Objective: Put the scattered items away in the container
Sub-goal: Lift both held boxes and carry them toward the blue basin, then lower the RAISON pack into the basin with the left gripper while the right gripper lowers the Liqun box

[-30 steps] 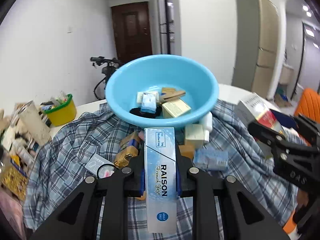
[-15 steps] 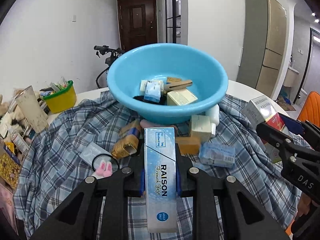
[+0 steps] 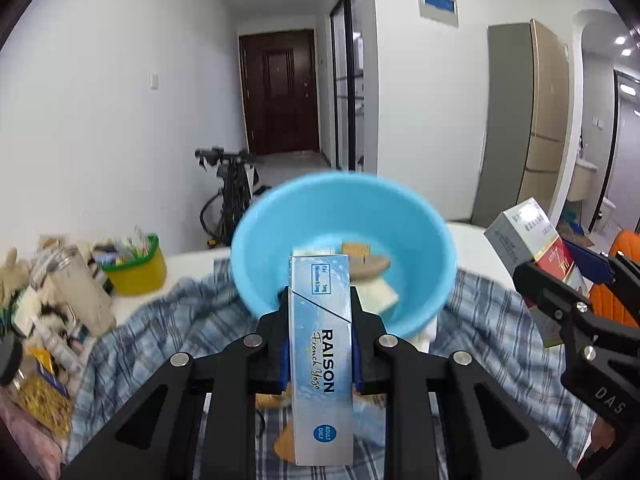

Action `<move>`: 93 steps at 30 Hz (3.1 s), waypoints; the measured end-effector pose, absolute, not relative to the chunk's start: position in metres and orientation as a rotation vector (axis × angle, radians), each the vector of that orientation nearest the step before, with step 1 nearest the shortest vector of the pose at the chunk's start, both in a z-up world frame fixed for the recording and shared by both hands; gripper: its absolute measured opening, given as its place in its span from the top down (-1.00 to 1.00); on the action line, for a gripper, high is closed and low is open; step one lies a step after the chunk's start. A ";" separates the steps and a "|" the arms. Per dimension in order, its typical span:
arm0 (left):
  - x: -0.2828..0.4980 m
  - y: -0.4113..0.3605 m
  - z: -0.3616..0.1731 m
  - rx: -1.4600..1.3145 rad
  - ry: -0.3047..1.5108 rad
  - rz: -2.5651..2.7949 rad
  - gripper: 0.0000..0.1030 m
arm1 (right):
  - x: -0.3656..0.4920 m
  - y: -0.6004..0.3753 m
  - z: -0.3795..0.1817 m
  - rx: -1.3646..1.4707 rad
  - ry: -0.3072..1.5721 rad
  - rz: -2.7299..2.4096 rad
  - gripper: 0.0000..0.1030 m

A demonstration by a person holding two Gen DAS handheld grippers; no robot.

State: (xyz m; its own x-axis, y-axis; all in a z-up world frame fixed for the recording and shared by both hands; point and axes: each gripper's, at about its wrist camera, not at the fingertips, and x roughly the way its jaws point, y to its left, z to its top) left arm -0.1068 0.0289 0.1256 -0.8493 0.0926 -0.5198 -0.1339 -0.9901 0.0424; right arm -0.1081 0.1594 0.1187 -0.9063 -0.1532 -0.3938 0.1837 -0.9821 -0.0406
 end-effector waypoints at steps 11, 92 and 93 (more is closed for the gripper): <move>-0.112 0.029 0.182 -0.659 0.133 2.941 0.54 | -0.119 0.147 0.152 0.482 0.137 -2.919 -0.07; -0.437 0.034 0.017 -1.506 -0.052 2.577 0.54 | -0.410 0.144 0.022 1.389 0.127 -2.597 -0.06; -0.438 0.034 0.016 -1.508 -0.050 2.576 0.54 | -0.410 0.144 0.022 1.389 0.127 -2.596 -0.06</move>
